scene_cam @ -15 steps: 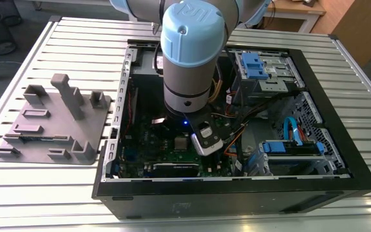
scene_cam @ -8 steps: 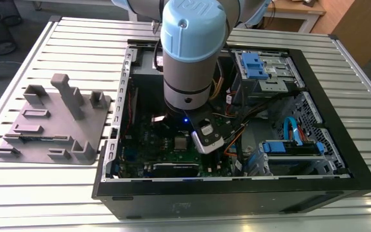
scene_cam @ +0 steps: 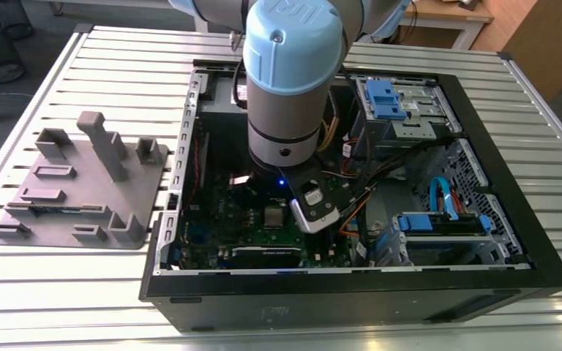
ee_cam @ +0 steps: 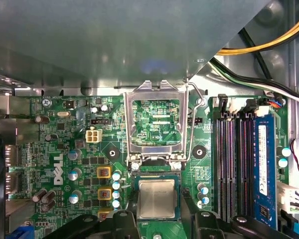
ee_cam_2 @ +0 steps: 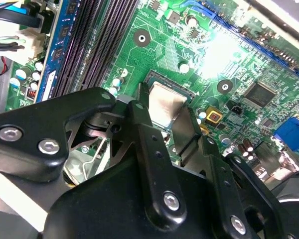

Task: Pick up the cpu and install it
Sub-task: 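Place the cpu into insertion slot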

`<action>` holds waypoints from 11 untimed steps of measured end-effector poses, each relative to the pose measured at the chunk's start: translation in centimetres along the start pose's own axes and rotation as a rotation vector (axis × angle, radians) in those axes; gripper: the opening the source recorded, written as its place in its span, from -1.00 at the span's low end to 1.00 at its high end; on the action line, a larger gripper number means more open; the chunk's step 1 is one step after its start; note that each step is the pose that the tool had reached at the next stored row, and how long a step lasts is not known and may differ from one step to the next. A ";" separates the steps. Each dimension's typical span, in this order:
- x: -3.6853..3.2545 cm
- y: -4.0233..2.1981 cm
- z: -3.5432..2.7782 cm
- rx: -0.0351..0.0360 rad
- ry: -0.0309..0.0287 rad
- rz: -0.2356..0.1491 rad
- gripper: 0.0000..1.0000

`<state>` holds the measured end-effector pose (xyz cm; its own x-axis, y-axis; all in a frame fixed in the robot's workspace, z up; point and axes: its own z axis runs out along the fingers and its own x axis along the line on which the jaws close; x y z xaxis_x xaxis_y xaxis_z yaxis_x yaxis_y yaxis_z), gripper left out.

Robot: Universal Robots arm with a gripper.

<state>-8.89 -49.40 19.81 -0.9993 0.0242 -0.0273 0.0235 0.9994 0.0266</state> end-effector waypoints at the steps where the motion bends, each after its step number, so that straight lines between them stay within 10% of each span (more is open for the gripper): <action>1: 0.00 0.00 0.00 0.0000 0.0000 0.000 -0.08; 6: 0.00 0.00 0.01 0.0000 0.0000 0.000 -0.11; 11: 0.00 0.00 0.01 0.0000 0.0000 0.000 -0.58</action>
<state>-8.89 -49.41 19.80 -0.9993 0.0242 -0.0273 0.0235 0.9994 0.0266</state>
